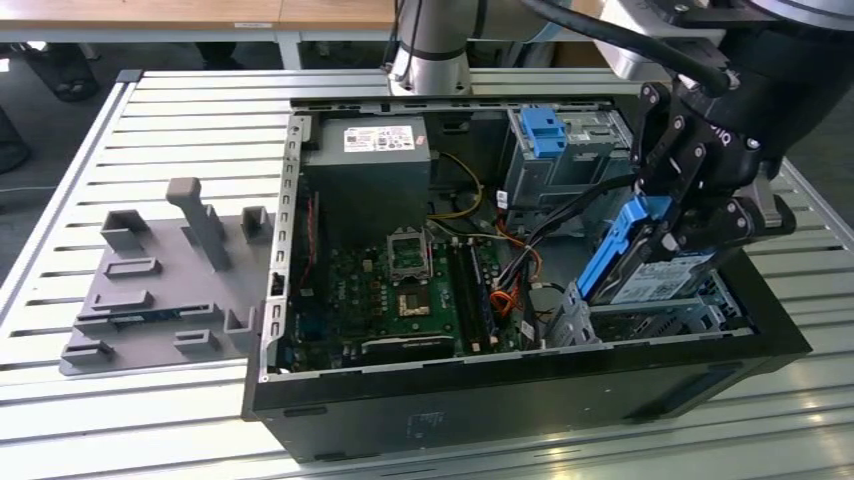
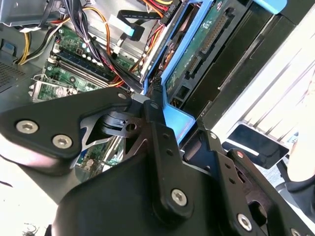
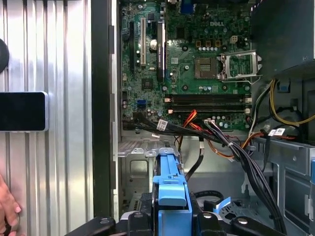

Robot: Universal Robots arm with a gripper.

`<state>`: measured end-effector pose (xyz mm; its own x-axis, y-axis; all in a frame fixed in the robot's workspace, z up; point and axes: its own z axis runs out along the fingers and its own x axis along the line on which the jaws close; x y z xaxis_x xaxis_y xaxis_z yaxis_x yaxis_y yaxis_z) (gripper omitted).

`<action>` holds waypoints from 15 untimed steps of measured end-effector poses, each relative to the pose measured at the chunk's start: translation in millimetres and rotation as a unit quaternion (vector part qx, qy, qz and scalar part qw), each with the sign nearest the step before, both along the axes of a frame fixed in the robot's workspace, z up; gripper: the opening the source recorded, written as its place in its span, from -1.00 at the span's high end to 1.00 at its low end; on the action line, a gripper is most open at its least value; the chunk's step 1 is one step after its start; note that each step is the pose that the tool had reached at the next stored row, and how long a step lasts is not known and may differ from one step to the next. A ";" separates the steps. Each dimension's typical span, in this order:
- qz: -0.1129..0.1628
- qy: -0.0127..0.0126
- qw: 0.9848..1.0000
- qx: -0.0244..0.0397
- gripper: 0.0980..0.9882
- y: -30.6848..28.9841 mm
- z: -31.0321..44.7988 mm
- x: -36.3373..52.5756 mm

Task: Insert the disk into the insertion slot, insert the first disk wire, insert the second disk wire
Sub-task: 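Insert the disk into the insertion slot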

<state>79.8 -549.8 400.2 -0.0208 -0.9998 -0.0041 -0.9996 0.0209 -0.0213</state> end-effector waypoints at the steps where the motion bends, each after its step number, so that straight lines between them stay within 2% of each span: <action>1: 0.000 0.000 1.000 0.000 0.39 0.0 -0.9 0.0; 15: 0.000 0.000 1.000 0.000 0.39 0.0 -10.8 0.0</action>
